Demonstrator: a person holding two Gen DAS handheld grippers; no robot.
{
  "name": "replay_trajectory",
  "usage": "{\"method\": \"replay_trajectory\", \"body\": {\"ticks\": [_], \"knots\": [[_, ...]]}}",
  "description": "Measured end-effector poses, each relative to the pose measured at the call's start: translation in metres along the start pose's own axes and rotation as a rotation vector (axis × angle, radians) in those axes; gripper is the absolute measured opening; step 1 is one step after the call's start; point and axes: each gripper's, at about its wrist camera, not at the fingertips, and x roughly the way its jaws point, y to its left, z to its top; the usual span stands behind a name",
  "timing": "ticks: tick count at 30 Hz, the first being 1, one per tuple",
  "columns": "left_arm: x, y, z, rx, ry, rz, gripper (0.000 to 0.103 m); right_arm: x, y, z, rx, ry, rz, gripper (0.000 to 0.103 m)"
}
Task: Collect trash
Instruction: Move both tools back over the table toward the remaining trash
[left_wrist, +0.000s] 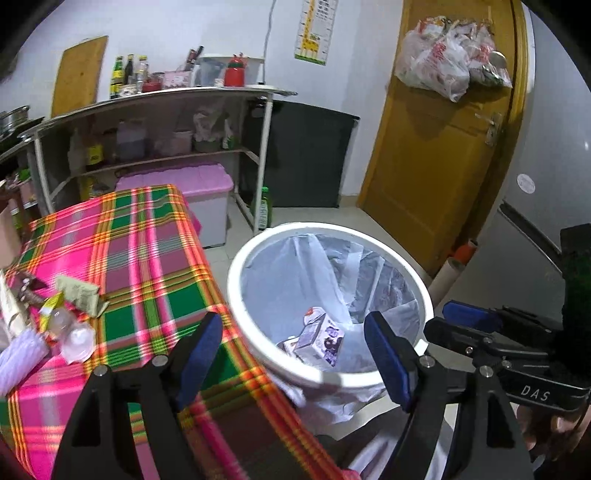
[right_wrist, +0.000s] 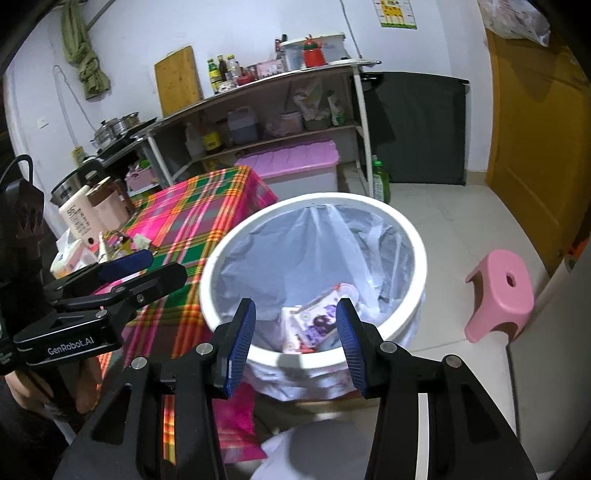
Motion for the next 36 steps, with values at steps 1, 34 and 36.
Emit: {"method": "replay_trajectory", "body": {"ticks": [1,34,36], "knots": [[-0.004,0.003,-0.002,-0.008,-0.006,0.006,0.08,0.0,0.004,0.0,-0.008,0.001,0.008,0.046],[-0.088,0.107,-0.07,-0.201,-0.063,0.249,0.075,0.03,0.119,-0.015,-0.158,0.083,0.206,0.046],[-0.09,0.115,-0.071,-0.216,-0.064,0.263,0.075,0.034,0.125,-0.012,-0.165,0.091,0.208,0.046]]}}
